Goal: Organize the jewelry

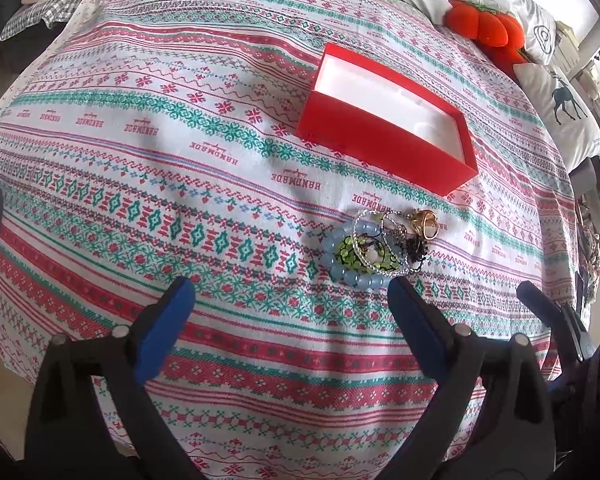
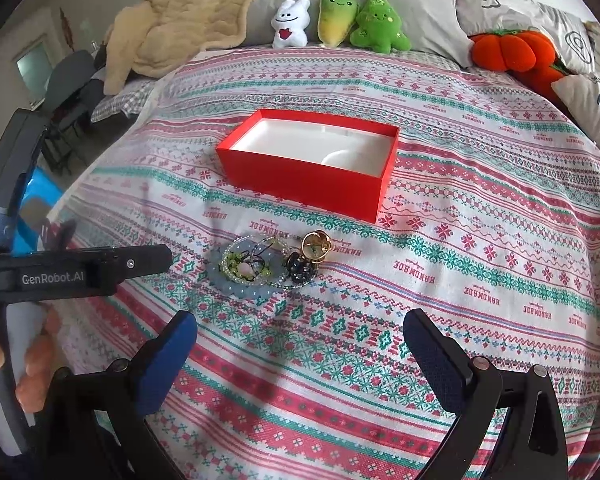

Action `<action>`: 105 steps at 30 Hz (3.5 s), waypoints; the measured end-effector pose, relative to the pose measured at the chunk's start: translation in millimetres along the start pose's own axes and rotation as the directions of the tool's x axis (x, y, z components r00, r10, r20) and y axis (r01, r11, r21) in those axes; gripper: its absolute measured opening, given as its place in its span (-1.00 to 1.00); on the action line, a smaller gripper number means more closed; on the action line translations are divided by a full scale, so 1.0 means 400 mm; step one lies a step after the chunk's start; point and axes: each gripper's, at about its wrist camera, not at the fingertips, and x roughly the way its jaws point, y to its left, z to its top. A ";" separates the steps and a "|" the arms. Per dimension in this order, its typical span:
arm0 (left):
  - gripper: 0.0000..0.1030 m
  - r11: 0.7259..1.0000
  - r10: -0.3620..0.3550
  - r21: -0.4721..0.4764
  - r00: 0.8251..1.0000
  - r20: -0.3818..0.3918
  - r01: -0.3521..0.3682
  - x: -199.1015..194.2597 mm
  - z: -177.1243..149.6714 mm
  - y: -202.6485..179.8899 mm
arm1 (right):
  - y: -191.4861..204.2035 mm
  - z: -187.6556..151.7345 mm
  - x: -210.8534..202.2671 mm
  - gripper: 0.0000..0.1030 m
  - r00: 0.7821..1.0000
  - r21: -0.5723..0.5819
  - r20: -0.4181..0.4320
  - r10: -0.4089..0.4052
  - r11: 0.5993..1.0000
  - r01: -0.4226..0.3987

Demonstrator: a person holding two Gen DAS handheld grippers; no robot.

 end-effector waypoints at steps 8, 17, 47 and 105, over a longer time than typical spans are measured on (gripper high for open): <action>0.87 1.000 -0.016 0.003 1.000 0.021 0.016 0.001 -0.003 0.001 | 0.009 -0.002 0.000 1.00 1.000 -0.005 0.000 0.004 1.000 -0.004; 0.86 1.000 -0.025 0.002 0.999 0.028 0.025 0.001 -0.006 0.002 | 0.007 -0.003 -0.003 1.00 0.999 0.016 0.014 0.039 0.999 -0.039; -0.28 0.974 -0.203 -0.110 0.978 -0.056 0.196 0.060 0.013 -0.016 | -0.201 -0.001 0.128 0.13 0.943 0.561 -0.048 0.328 0.790 -0.246; -0.91 0.939 -0.345 0.020 0.936 0.074 0.344 -0.022 0.079 -0.093 | -0.108 0.125 0.121 -0.55 1.000 0.255 0.011 0.026 0.967 -0.028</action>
